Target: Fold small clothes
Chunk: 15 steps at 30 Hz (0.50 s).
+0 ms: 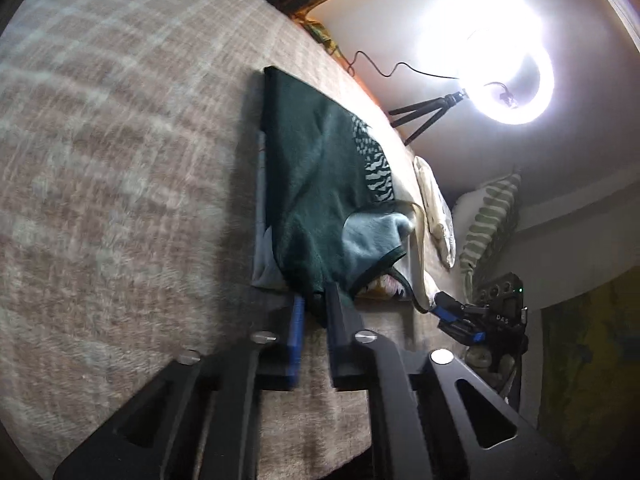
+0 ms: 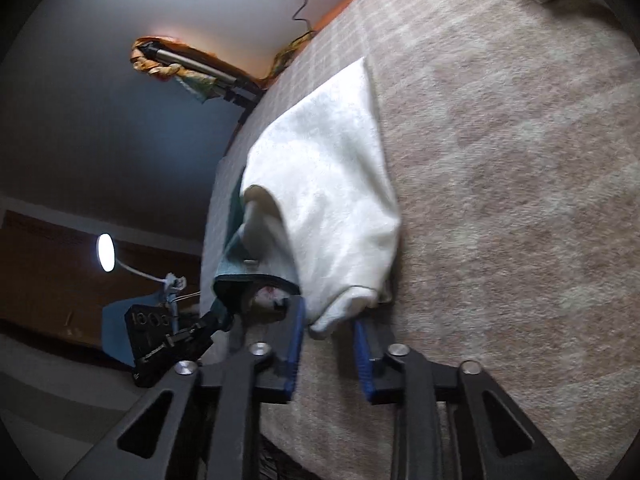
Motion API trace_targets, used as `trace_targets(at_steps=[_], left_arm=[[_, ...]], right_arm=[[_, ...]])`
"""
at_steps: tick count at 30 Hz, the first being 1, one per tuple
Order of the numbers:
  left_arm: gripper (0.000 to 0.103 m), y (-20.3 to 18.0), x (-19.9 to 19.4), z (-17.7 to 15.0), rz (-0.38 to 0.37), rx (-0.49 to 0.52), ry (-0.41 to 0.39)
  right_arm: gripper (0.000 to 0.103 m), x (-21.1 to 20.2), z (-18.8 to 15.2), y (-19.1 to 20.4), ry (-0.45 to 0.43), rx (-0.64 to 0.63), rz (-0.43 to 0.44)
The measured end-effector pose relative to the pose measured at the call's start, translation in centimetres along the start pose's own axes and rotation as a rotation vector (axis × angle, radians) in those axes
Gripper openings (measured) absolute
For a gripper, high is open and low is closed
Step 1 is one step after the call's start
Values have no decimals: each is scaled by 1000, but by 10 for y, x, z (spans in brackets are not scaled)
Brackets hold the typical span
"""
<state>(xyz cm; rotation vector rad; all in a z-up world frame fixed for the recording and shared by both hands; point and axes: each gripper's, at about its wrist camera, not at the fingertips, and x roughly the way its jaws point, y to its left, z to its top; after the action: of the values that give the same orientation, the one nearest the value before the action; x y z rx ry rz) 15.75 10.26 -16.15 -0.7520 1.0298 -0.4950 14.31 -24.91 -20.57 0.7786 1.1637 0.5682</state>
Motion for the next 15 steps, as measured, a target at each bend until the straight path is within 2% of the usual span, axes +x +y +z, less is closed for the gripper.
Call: trace_targets(at_steps=[3,6,8,11,15], left_arm=[[3,-7,-8,5,-13,16,-33],[3,-19,-30,11,-20,62,-93],[3,-25,-43,13,4,105,-135],[3,-15,-31,6,50,115,-81],[3,6,-13,-8,96,89,-30]], right_arm=[[1,-6,2,9,-25,-28,1],[0,-25,4,20,-57,-30,48],[0,-41,4,29,-84,-61,69],[0,-40,1,26,-70,-79,21],[0,-17,-4,9,-7,-77,-83]])
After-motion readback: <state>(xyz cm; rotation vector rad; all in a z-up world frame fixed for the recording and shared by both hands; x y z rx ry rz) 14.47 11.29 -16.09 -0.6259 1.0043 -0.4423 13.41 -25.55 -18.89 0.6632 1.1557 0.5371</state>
